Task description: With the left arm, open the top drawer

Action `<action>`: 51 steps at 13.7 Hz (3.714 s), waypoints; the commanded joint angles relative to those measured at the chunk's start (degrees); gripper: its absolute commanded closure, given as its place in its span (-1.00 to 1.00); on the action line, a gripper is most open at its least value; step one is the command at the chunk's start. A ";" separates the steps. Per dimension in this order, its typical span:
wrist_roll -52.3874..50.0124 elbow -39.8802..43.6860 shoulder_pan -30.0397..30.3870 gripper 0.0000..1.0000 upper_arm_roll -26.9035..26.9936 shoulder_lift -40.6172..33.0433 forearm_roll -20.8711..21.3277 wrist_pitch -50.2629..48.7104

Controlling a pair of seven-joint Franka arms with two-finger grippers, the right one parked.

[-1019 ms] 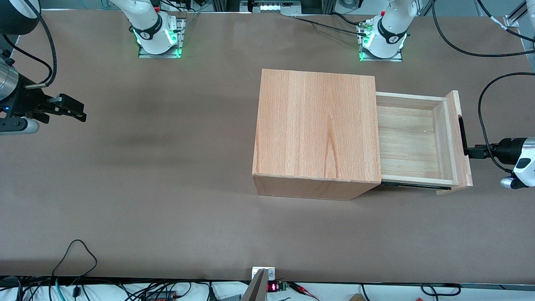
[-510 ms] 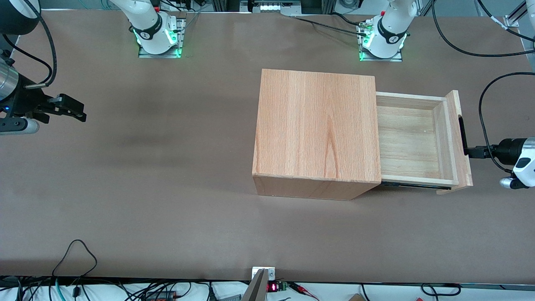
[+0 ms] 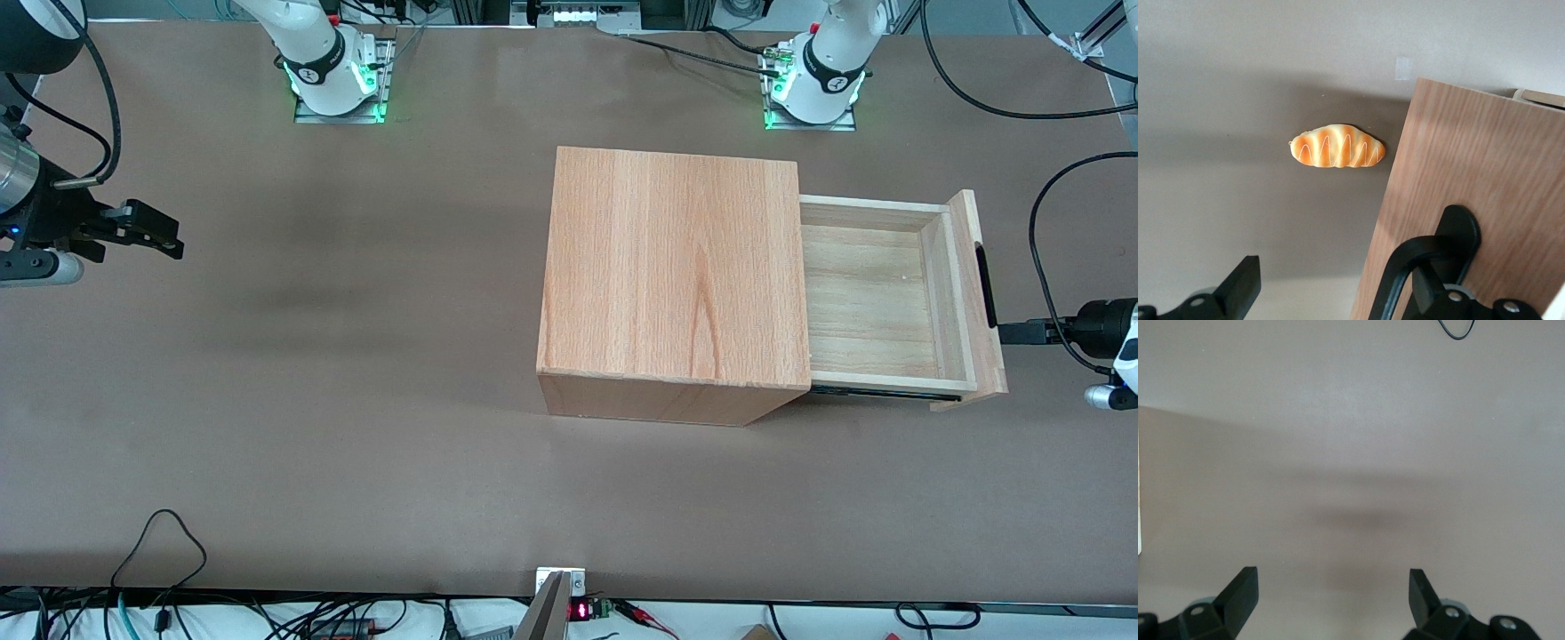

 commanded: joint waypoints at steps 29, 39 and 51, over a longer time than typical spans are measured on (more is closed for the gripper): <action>-4.92 12.25 -17.92 -1.00 -0.58 -13.48 8.24 -22.09; -4.48 -2.96 -13.88 -1.00 0.30 -23.32 5.34 -5.13; -5.18 -17.90 -14.41 -1.00 -0.31 -34.48 7.80 2.69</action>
